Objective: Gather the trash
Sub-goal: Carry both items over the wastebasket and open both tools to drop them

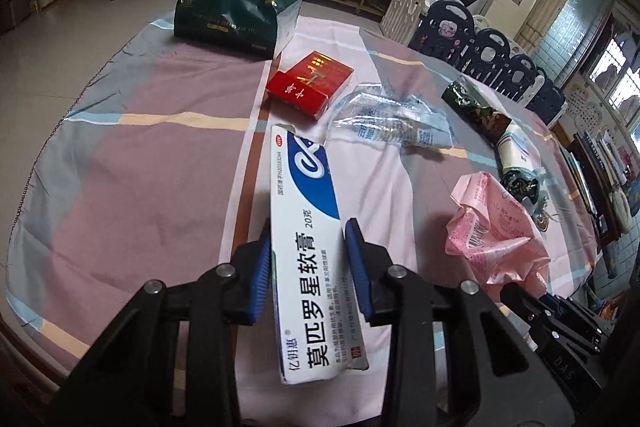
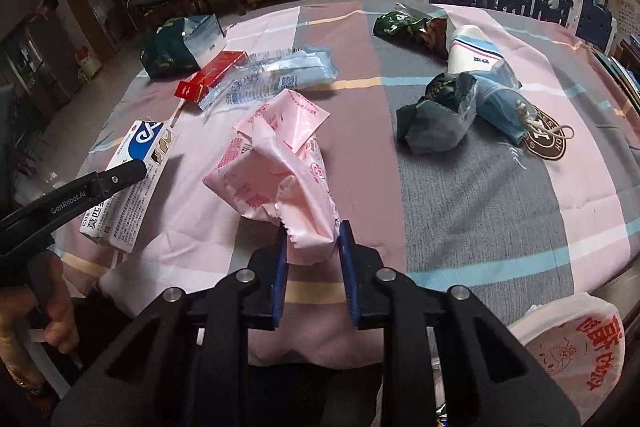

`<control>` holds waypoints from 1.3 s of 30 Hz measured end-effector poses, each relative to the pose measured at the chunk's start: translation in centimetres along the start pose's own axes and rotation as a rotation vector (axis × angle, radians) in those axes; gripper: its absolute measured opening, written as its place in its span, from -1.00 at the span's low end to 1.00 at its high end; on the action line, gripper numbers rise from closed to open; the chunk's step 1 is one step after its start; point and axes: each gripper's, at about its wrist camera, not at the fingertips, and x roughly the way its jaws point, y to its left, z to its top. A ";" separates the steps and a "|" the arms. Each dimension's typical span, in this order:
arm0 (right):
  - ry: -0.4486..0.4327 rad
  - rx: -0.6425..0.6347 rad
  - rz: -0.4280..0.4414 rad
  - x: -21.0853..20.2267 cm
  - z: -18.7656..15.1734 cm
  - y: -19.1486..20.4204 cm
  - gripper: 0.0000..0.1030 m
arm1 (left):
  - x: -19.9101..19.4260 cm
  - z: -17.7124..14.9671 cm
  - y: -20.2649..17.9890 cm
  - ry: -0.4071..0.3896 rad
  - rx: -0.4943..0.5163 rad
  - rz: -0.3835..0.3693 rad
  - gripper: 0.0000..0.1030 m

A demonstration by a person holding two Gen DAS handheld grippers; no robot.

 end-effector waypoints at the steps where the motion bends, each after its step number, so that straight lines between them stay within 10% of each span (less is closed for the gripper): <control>1: -0.011 0.013 0.007 -0.5 0.0 -0.2 -0.54 | -0.3 0.0 0.2 -0.010 -0.008 -0.005 -0.31; 19: -0.234 0.115 -0.039 -19.4 -4.9 -9.5 -0.57 | -12.6 -4.5 -11.3 -0.144 0.227 -0.157 -0.31; 32: -0.082 0.174 -0.162 -20.1 -13.3 -15.0 -0.55 | -17.0 -9.4 -23.0 -0.143 0.498 -0.322 -0.31; 36: -0.065 0.212 -0.204 -19.8 -14.3 -16.0 0.21 | -16.7 -10.4 -24.5 -0.115 0.529 -0.338 -0.30; 39: -0.120 0.327 -0.176 -21.2 -14.6 -18.4 0.42 | -16.3 -11.1 -25.3 -0.091 0.549 -0.352 -0.30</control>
